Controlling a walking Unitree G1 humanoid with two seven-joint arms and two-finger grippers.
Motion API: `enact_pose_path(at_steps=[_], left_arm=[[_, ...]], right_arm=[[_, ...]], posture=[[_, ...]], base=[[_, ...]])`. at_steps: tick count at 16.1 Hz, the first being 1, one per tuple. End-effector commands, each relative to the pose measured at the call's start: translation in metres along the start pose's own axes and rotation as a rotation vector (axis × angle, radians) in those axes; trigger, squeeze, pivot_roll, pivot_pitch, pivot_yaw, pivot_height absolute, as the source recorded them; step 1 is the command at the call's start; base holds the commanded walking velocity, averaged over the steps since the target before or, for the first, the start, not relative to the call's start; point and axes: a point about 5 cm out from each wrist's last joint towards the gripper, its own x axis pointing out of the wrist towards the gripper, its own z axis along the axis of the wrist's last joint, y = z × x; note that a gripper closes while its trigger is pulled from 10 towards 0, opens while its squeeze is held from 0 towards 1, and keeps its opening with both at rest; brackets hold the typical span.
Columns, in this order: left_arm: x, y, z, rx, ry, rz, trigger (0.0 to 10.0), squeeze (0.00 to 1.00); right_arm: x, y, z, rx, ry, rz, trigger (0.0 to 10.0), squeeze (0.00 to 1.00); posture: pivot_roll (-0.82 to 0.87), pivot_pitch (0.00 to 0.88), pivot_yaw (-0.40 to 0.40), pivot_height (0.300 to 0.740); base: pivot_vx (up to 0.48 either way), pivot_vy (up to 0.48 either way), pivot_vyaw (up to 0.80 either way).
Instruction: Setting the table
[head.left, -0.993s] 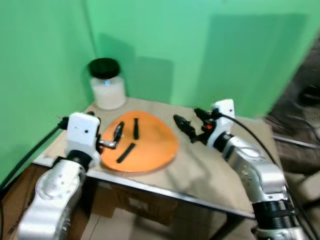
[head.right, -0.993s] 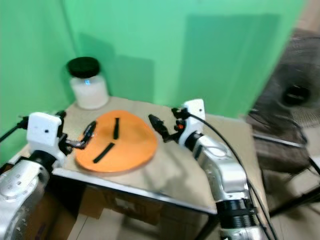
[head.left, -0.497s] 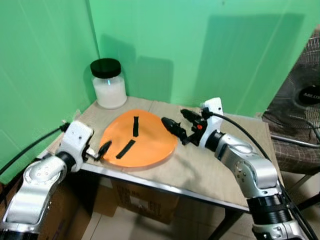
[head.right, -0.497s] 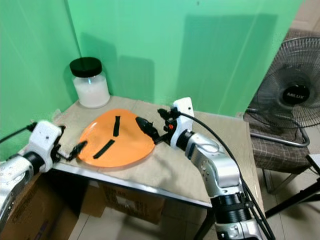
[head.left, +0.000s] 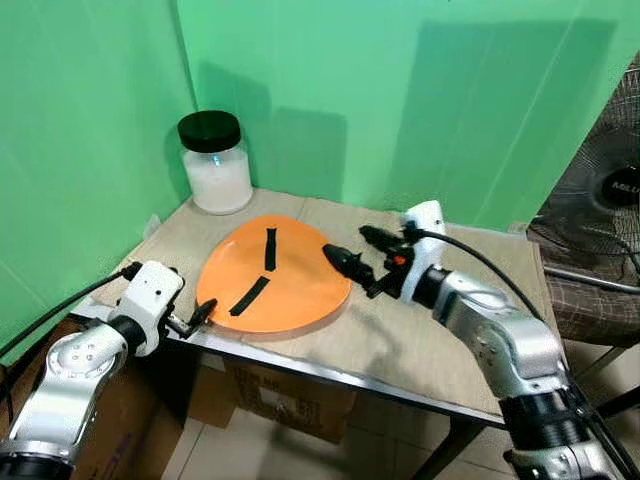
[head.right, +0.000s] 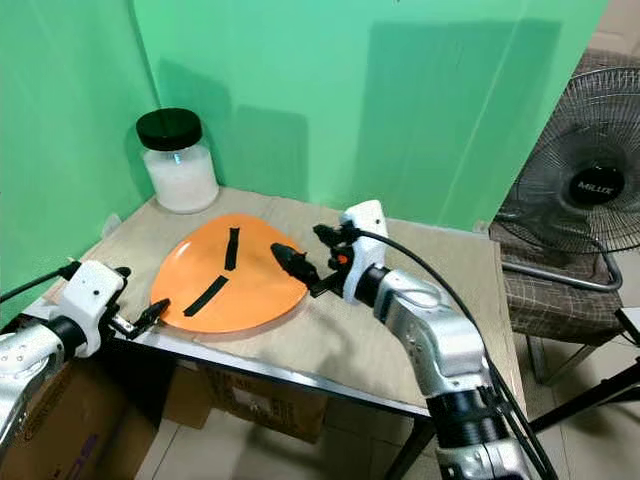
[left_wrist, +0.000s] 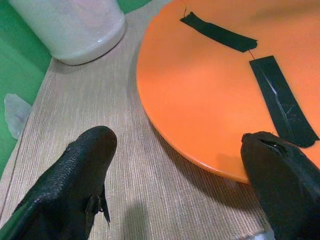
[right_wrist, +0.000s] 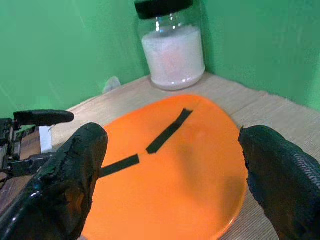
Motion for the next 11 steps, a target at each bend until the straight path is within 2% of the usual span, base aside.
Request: enact_pose_path(at_steps=[1, 3, 7, 8, 10, 11], left_arm=[[0.000, -0.006, -0.012, -0.001, 0.050, -0.019, 10.0, 0.00], [0.001, -0.012, -0.021, 0.008, 0.071, -0.034, 10.0, 0.00], [0.002, -0.017, -0.025, 0.009, 0.072, -0.039, 10.0, 0.00], [0.002, -0.020, -0.029, 0.020, 0.080, -0.050, 10.0, 0.00], [0.002, -0.022, -0.030, 0.029, 0.081, -0.059, 10.0, 0.00], [0.002, -0.022, -0.030, 0.029, 0.079, -0.059, 10.0, 0.00]], right_arm=[[0.005, 0.000, 0.003, -0.025, 0.005, 0.008, 10.0, 0.00], [0.015, -0.003, 0.004, 0.017, 0.022, 0.003, 10.0, 0.00], [0.025, -0.007, 0.002, 0.225, 0.060, 0.022, 10.0, 0.00], [0.031, -0.008, -0.002, 0.265, 0.075, 0.014, 10.0, 1.00], [0.035, -0.011, -0.003, 0.343, 0.067, -0.015, 10.0, 1.00], [0.035, -0.012, -0.003, 0.350, 0.066, -0.023, 10.0, 1.00]], posture=[[-0.01, 0.000, -0.016, 0.740], [-0.02, 0.000, -0.024, 0.740], [-0.02, 0.000, -0.037, 0.740], [-0.02, 0.000, -0.043, 0.740], [-0.01, 0.000, -0.054, 0.740], [-0.01, 0.000, -0.056, 0.740]], base=[[0.000, 0.000, 0.00], [0.000, 0.000, 0.00], [0.000, 0.000, 0.00], [0.000, 0.000, 0.00], [0.000, 0.000, 0.00], [0.000, 0.000, 0.00]])
